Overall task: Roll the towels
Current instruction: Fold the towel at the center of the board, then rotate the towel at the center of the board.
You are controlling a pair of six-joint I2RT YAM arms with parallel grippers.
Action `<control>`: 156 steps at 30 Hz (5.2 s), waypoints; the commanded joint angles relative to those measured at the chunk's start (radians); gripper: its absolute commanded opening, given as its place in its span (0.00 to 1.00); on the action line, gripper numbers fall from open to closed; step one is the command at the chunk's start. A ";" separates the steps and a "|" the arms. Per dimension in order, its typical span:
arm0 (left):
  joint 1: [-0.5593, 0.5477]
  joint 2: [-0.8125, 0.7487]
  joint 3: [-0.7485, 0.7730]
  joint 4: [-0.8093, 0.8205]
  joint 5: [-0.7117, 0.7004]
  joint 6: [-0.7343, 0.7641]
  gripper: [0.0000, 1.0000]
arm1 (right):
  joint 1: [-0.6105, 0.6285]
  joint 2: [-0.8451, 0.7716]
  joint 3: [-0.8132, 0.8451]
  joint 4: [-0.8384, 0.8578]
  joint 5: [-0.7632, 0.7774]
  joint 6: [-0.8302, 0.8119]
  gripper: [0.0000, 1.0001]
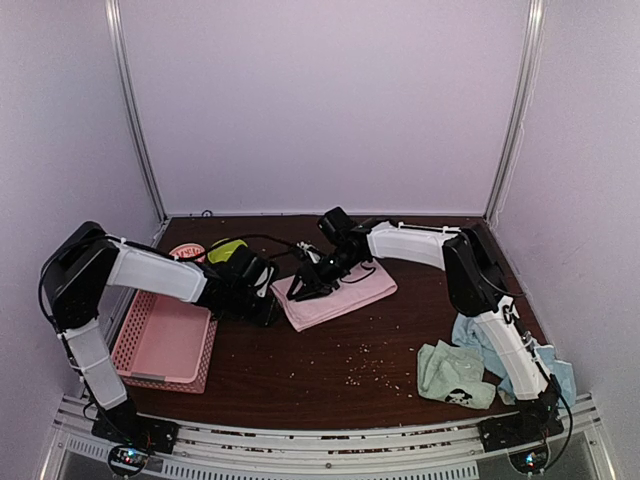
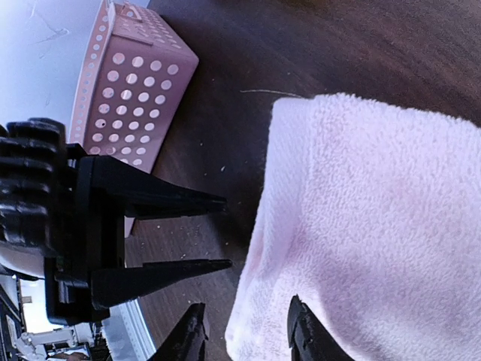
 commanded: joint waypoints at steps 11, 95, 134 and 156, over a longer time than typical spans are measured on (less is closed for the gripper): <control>0.007 -0.042 0.195 -0.109 -0.018 0.054 0.30 | -0.126 -0.148 0.026 -0.207 0.242 -0.343 0.31; 0.066 0.561 0.878 -0.410 0.057 0.200 0.21 | -0.309 -0.425 -0.760 -0.341 0.044 -0.730 0.26; -0.237 0.257 0.187 0.077 0.362 0.285 0.00 | -0.302 -0.404 -0.525 0.217 0.028 -0.388 0.37; -0.244 -0.068 0.072 0.094 0.149 0.399 0.43 | -0.258 -0.472 -0.453 0.102 0.113 -0.492 0.44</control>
